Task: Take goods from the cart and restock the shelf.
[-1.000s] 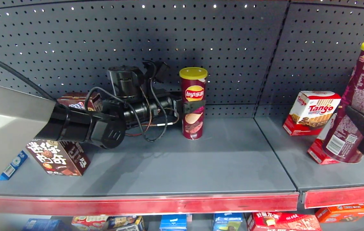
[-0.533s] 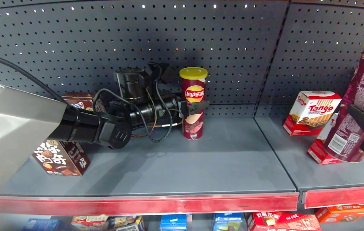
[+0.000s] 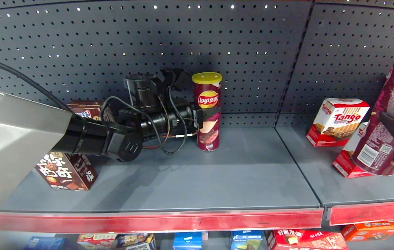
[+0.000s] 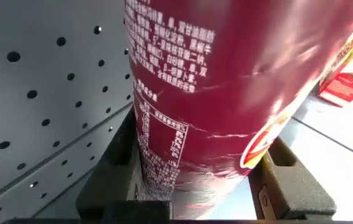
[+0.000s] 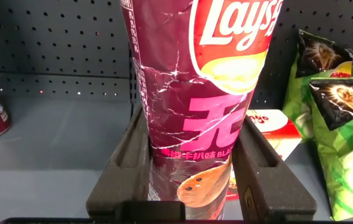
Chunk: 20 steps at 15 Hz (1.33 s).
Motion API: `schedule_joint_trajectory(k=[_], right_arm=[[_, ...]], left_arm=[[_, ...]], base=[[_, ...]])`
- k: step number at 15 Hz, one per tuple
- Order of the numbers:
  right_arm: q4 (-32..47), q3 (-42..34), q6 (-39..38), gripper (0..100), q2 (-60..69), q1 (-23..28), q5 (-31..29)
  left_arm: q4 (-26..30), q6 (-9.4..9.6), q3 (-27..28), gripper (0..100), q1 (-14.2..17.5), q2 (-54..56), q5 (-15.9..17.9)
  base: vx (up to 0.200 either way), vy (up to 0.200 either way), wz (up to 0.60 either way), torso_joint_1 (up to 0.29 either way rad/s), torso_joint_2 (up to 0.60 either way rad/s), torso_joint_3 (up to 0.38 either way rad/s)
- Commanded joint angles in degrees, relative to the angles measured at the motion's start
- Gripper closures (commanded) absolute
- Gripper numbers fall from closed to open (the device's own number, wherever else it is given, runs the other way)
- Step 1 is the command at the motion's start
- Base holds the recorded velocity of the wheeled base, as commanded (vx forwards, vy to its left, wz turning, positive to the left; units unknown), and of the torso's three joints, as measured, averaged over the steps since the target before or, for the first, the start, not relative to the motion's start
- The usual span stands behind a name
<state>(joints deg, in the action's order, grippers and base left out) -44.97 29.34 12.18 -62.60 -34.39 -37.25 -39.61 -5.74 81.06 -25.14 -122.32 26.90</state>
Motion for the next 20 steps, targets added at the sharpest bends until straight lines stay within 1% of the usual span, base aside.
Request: schedule_joint_trajectory(k=[1, 5, 8, 9, 10, 12, 13, 15, 17, 20], right_arm=[[0.0, 0.3, 0.0, 100, 0.1, -0.1, 0.0], [-0.4, 0.5, 0.2, 100, 0.1, -0.1, 0.0], [-0.7, 0.3, 1.8, 100, 1.3, -0.4, 0.0], [-0.3, 0.0, 1.9, 100, 2.4, -0.4, 0.0], [-0.1, -0.3, 1.9, 100, 3.2, -0.3, 0.0], [0.1, -0.6, 2.8, 100, 4.9, -0.2, 0.0], [0.1, -0.6, 2.9, 100, 5.2, -0.1, 0.0], [0.1, -0.5, 3.2, 100, 6.3, -0.1, -1.1], [0.2, -0.6, 3.8, 100, 7.4, -0.1, -1.1], [0.6, -0.6, 4.3, 100, 8.2, -0.1, -1.1]], left_arm=[[0.1, 0.03, -0.5, 100, -0.1, 0.4, 0.0], [0.3, -0.06, -5.8, 100, -0.1, 5.6, -1.2], [0.8, -0.06, -12.7, 100, -0.1, 12.8, -1.6], [0.8, -0.50, -14.3, 100, -0.2, 14.4, -2.0], [0.8, -0.76, -15.7, 100, -1.0, 15.8, -2.9], [0.8, -0.85, -17.1, 100, -3.3, 17.6, -4.3], [0.9, -0.85, -17.4, 100, -3.8, 17.8, -4.4], [0.9, -0.85, -18.1, 100, -6.6, 17.9, -4.7], [0.9, -0.85, -18.5, 100, -7.7, 17.9, -5.6], [0.9, -0.85, -21.3, 100, -7.5, 18.6, -5.9]], base=[[0.000, 0.000, 0.00, 0.000, 0.00, 0.000], [0.000, 0.000, 0.00, 0.000, 0.00, 0.000], [0.000, 0.000, 0.00, 0.000, 0.00, 0.000], [0.000, 0.000, 0.00, 0.000, 0.00, 0.000], [0.000, 0.000, 0.00, 0.000, 0.00, 0.000], [0.000, 0.000, 0.00, 0.000, 0.00, 0.000], [0.000, 0.000, 0.00, 0.000, 0.00, 0.000], [0.000, 0.000, 0.00, 0.000, 0.00, 0.000], [0.000, 0.000, 0.00, 0.000, 0.00, 0.000], [0.000, 0.000, 0.00, 0.000, 0.00, 0.000]])
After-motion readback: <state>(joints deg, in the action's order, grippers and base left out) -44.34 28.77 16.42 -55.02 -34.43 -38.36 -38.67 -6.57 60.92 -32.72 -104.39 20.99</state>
